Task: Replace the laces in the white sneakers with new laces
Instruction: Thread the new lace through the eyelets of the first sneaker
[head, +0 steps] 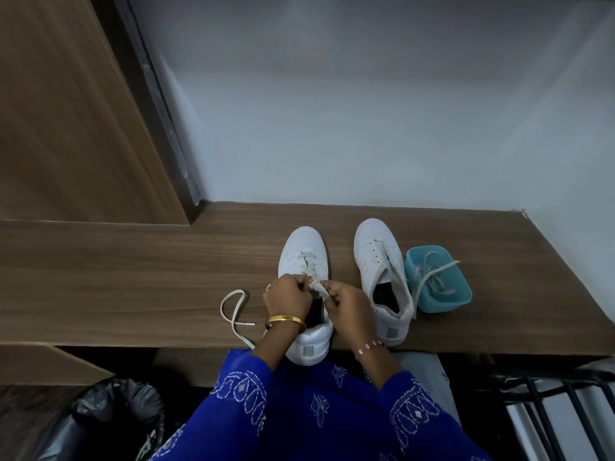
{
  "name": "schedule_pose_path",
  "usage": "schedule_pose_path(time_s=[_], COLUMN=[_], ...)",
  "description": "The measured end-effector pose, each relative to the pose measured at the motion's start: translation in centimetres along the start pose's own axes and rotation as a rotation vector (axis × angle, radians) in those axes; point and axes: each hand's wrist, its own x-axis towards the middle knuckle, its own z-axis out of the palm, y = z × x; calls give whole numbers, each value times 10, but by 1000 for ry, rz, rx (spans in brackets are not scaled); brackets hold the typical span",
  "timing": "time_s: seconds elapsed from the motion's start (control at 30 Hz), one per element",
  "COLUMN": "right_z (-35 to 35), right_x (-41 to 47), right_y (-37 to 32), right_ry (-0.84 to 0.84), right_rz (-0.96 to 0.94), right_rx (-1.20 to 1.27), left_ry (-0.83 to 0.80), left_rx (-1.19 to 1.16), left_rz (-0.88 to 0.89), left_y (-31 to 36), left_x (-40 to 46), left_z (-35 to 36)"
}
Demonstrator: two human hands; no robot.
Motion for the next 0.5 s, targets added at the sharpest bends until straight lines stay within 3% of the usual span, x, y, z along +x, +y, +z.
schedule_pose_path(time_s=[0.13, 0.3, 0.5], right_z=[-2, -1, 2], right_x=[1, 1, 4], right_y=[0, 2, 4], right_ry=[-4, 0, -9], right_rz=[-12, -19, 9], right_rx=[-19, -38, -72], left_ry=[-84, 27, 134], left_rx=[-231, -65, -130], left_rz=[-62, -48, 18], left_y=[-4, -3, 0], left_x=[2, 1, -2], left_z=[0, 3, 4])
